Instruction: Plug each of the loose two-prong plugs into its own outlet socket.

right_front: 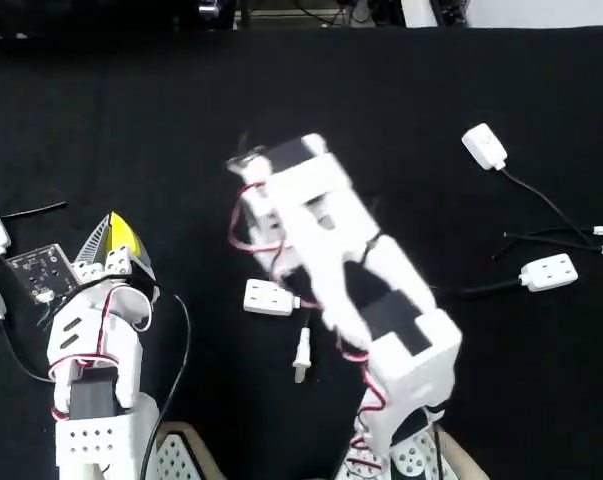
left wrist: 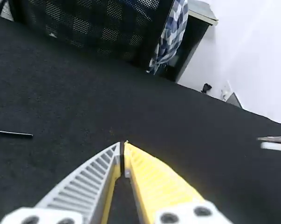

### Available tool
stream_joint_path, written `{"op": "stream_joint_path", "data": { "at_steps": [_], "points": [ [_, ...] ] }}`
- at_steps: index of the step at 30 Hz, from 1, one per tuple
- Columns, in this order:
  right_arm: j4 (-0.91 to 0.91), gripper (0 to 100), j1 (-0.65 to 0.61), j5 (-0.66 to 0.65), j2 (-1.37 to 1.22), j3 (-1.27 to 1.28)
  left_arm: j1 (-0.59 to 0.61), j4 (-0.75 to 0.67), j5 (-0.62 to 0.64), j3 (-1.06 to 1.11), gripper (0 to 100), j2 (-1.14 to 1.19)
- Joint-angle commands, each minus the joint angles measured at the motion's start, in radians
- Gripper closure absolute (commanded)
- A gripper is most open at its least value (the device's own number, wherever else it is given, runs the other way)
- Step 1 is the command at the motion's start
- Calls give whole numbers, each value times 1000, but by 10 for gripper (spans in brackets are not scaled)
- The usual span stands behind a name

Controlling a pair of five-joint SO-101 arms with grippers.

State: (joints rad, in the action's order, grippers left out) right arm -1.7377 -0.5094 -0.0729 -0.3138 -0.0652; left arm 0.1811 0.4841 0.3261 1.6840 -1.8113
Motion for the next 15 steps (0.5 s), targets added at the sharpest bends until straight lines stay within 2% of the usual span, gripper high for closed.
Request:
{"op": "stream_joint_path", "data": {
  "at_steps": [1,6,15],
  "points": [
    [-6,854,-104,21,7,5,15,8,-6,16,970,-8],
    [-23,854,-143,18,8,50,18,8,-6,16,970,-8],
    [-6,854,-209,18,119,326,12,9,-6,16,970,-8]
  ]
}}
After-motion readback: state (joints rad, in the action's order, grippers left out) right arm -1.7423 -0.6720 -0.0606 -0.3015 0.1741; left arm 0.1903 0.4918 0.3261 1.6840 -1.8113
